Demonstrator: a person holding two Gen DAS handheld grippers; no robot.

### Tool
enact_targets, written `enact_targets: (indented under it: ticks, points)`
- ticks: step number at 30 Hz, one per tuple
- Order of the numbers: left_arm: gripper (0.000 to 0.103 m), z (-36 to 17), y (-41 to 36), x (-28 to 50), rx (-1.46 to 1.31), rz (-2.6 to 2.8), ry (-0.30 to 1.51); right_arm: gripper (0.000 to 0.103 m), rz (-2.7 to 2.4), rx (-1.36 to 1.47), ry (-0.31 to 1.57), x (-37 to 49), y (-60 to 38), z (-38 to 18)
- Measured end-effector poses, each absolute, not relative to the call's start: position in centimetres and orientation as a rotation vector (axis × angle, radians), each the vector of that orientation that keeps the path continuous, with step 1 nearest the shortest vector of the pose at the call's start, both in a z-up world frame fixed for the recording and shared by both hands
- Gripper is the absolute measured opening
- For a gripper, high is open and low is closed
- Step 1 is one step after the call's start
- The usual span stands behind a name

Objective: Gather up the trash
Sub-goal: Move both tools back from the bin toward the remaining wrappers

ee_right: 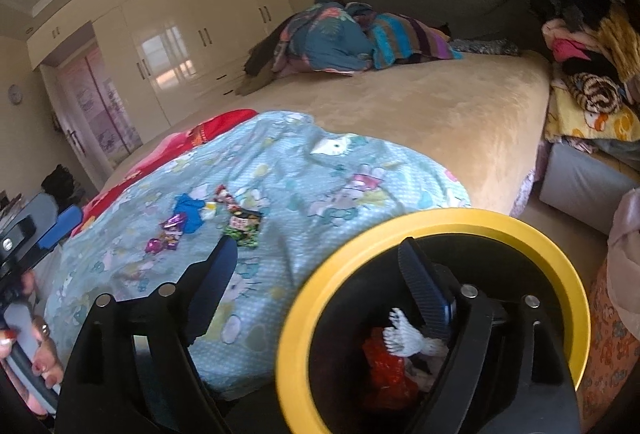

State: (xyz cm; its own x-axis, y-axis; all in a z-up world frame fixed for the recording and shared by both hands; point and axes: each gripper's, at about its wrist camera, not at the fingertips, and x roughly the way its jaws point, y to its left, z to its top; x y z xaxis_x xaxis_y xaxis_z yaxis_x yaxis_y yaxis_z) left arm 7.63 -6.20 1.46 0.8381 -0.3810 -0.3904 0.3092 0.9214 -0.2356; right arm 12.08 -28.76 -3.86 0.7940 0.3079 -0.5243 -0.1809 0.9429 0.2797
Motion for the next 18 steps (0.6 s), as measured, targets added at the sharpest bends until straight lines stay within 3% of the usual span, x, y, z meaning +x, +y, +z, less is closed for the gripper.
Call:
enact_targets:
  ticks: [18]
  points:
    - [0.092, 0.1, 0.9, 8.7, -0.253, -0.216, 0.445, 0.088, 0.350, 0.122, 0.606, 12.8, -21.7, -4.1]
